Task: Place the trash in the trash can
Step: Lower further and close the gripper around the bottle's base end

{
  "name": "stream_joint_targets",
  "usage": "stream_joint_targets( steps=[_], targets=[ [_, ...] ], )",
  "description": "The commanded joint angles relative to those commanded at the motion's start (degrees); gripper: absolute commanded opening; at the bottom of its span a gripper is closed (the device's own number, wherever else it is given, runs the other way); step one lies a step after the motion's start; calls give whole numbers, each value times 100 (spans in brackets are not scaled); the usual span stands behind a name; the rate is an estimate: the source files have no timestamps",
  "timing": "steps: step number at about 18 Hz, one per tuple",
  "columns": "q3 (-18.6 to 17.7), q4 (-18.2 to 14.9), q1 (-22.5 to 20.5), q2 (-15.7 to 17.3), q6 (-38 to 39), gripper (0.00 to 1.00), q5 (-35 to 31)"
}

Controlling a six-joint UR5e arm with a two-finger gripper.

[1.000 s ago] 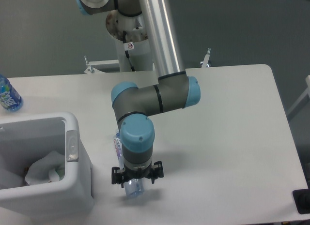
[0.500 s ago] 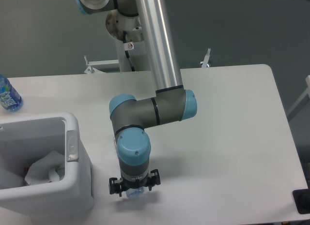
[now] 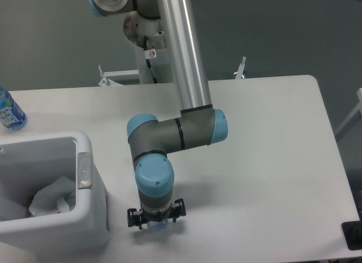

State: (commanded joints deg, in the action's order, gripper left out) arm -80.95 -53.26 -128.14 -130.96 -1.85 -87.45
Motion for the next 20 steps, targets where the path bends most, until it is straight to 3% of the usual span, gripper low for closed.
stream_joint_targets(
  steps=[5, 17, 20],
  targets=[
    [0, 0, 9, -18, 0, 90, -123],
    [-9, 18, 44, -53, 0, 89, -158],
    [-9, 9, 44, -62, 0, 77, -158]
  ],
)
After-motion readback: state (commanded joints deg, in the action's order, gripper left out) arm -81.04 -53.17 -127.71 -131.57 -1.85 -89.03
